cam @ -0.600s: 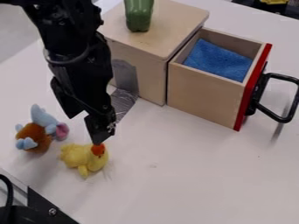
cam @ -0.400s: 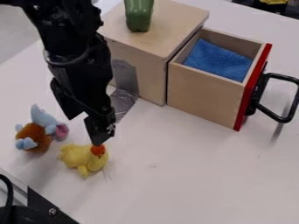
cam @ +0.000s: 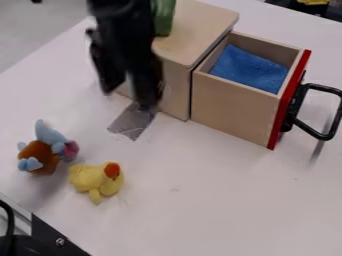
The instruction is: Move the green pepper from the top of the drawer and put it no the floor
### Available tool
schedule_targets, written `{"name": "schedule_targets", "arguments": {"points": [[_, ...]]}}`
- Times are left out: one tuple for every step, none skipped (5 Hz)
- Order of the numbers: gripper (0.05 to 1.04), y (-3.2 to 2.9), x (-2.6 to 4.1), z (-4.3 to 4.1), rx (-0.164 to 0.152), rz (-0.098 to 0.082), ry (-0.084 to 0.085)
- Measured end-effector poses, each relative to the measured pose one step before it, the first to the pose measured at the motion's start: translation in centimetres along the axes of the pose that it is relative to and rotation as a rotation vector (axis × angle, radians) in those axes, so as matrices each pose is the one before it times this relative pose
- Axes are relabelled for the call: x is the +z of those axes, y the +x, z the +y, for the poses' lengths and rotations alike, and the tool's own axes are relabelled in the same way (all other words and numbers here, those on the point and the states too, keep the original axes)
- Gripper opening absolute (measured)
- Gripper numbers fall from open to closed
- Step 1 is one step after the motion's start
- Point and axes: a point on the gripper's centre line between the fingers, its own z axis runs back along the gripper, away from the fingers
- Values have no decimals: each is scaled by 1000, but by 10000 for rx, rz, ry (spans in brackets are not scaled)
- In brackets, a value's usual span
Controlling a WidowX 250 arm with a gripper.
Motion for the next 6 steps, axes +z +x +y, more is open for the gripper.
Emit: {"name": "schedule_targets", "arguments": {"points": [[1001,4419,2588,1535,883,-563,111],[1001,3602,1701,801,778,-331,3],[1001,2109,-399,845,988,193,241],[1001,843,-1491,952,1226,494,160],[1001,554,-2160,957,1066,423,-17],[1001,636,-1992,147,447,380,35]]}}
